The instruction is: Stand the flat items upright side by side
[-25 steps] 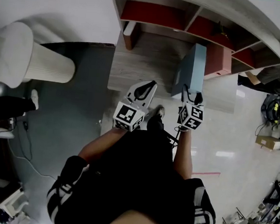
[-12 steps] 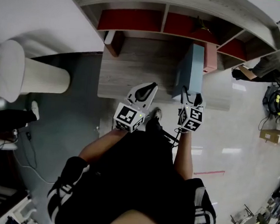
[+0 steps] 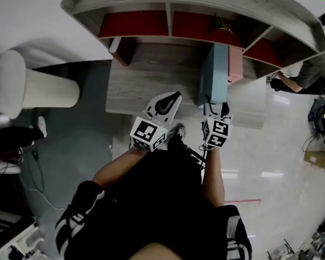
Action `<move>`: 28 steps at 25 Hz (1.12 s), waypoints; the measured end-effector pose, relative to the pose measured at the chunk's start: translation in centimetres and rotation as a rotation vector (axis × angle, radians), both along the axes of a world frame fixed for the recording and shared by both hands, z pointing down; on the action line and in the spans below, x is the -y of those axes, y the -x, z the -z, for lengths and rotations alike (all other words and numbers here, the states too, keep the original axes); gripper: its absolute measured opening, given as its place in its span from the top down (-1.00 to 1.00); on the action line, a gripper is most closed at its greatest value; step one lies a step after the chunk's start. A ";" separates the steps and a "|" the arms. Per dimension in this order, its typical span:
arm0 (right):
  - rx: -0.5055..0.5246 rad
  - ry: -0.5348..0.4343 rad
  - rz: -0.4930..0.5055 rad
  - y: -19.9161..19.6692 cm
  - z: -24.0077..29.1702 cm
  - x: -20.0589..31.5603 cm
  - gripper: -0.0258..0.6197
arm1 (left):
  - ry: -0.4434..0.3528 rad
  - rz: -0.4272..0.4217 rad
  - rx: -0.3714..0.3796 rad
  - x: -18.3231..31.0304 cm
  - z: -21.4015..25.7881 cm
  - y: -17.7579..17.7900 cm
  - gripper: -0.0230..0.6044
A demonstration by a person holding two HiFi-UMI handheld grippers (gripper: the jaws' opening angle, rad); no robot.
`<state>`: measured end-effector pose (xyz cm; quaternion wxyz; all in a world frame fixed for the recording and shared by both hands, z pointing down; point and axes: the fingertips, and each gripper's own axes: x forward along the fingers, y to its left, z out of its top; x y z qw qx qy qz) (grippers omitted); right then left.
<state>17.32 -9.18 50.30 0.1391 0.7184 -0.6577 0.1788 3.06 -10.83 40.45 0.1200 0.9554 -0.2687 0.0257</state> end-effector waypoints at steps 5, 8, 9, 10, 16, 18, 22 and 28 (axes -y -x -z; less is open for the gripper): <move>0.000 0.003 0.025 -1.3 -0.9 0.7 -0.01 | 0.007 0.037 0.021 -0.2 -0.1 -1.9 0.81; 0.002 0.001 0.031 -2.0 -1.1 1.1 -0.01 | -0.005 0.055 0.020 -0.2 0.0 -2.4 0.82; 0.003 -0.002 0.032 -2.1 -1.2 1.3 -0.01 | -0.006 0.058 0.018 -0.2 0.1 -2.5 0.81; 0.003 -0.003 0.034 -2.2 -1.2 1.5 -0.01 | -0.006 0.061 0.014 -0.1 0.0 -2.6 0.82; -0.012 0.001 0.035 -2.2 -1.2 2.5 -0.01 | 0.002 0.051 0.001 0.4 -0.1 -2.6 0.82; -0.016 -0.002 0.028 -2.1 -1.2 2.9 -0.01 | 0.001 0.043 -0.001 1.0 0.0 -2.5 0.82; -0.023 -0.007 0.008 -2.0 -1.3 4.2 -0.01 | 0.009 0.023 -0.023 2.3 0.0 -2.4 0.82; -0.024 -0.002 -0.018 -2.3 -1.3 5.7 -0.01 | 0.014 -0.012 -0.038 3.6 0.3 -2.4 0.82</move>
